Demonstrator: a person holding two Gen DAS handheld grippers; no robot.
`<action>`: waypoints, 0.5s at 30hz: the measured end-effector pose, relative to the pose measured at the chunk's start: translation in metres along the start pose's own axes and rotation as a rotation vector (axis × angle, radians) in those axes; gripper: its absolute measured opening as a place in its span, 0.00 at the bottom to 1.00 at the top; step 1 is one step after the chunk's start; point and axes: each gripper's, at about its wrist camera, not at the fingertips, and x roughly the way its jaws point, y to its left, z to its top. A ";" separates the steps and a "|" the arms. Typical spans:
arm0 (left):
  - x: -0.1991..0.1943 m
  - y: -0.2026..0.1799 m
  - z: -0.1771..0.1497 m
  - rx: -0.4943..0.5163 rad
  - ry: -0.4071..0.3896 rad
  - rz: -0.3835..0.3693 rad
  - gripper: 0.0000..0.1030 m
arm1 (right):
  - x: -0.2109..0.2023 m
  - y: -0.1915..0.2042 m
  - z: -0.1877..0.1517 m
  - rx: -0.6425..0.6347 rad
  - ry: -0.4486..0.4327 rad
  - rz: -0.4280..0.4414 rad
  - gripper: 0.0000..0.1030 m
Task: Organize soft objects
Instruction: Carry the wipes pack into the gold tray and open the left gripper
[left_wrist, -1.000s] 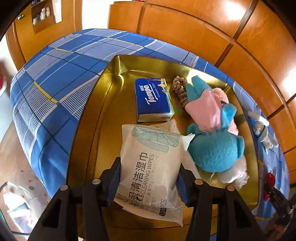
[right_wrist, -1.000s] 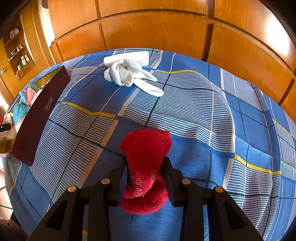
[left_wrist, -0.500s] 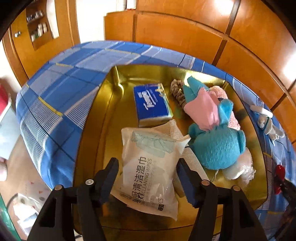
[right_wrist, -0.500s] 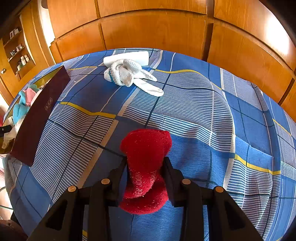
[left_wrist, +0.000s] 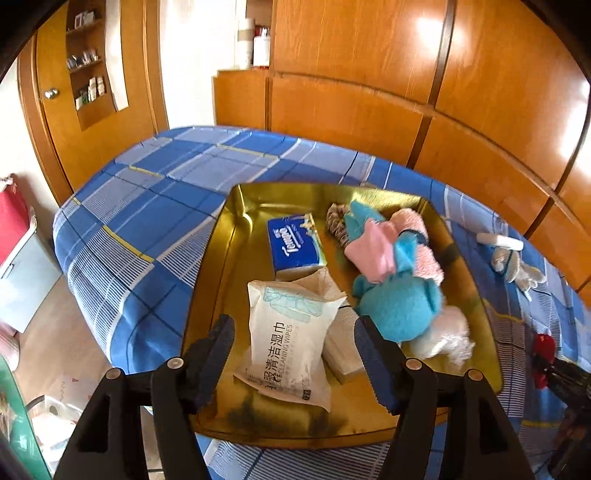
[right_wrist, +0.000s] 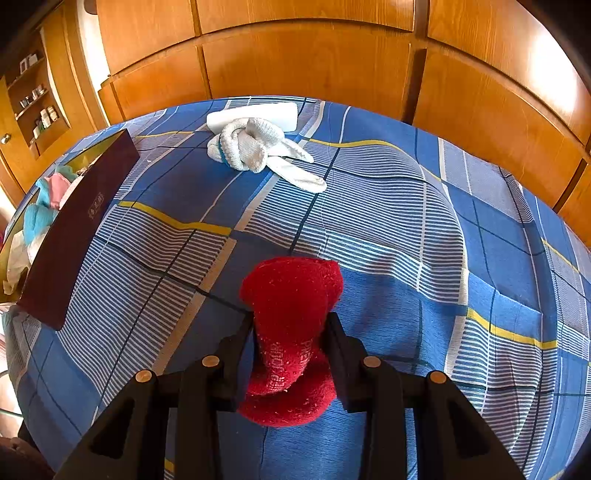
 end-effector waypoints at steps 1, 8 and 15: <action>-0.004 -0.001 -0.001 0.004 -0.010 0.000 0.66 | 0.000 0.001 0.000 -0.001 0.000 -0.003 0.35; -0.024 -0.006 -0.009 0.009 -0.070 0.012 0.66 | -0.001 0.003 0.000 -0.011 -0.002 -0.018 0.35; -0.027 -0.007 -0.015 0.012 -0.071 0.013 0.66 | 0.000 0.003 0.001 -0.015 -0.004 -0.026 0.34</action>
